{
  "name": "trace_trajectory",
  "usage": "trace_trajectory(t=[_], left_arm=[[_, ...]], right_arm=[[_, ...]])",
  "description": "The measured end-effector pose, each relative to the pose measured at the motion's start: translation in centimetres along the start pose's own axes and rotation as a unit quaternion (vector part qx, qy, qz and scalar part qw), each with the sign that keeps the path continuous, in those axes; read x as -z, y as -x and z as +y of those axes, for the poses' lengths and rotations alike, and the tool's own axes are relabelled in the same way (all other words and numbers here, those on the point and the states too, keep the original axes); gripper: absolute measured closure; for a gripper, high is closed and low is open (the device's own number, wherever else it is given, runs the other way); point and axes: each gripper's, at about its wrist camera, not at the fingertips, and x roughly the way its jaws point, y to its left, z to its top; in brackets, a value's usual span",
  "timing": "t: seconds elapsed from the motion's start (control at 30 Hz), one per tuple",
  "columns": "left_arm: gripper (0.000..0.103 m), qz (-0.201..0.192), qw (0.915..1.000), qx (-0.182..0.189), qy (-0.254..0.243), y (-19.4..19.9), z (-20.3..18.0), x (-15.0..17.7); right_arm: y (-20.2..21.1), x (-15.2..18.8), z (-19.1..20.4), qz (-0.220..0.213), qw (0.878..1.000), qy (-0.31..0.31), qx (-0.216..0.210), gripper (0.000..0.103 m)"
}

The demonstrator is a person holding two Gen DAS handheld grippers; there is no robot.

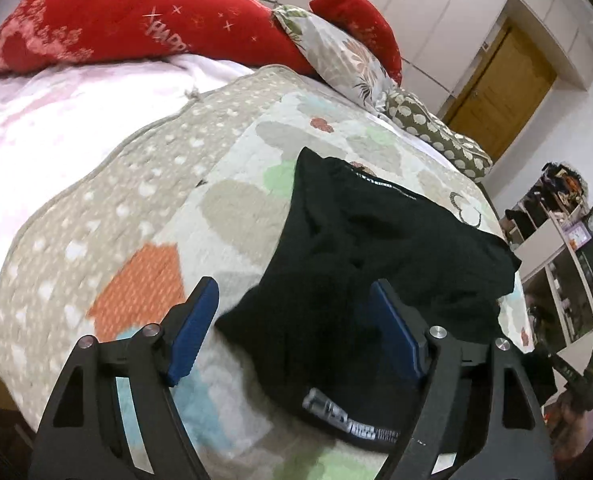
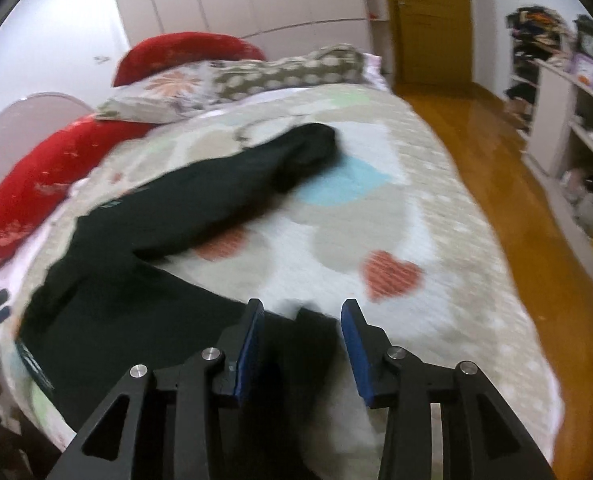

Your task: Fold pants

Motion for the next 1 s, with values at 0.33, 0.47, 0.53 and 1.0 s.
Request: trace_trajectory(t=[0.33,0.47,0.53,1.0], left_arm=[[0.024,0.068,0.9973,0.023,-0.017,-8.6,-1.0,-7.2],[0.024,0.095,0.9944,0.018,-0.042,-12.7,-1.4,-10.3],[0.024,0.107,0.9923,0.016,-0.06,-14.6,-1.6,-11.4],[0.03,0.13,0.9811,0.046,-0.135,-22.7,-4.3,-14.2]], right_arm=[[-6.8,-8.6,1.9,0.003,1.0,0.019,0.005,0.052],[-9.4,-12.1,0.7,0.006,1.0,0.018,0.02,0.035],[-10.7,-13.8,0.1,0.006,1.0,0.016,0.026,0.034],[-19.4,-18.1,-2.5,0.059,0.996,0.056,0.033,0.039]])
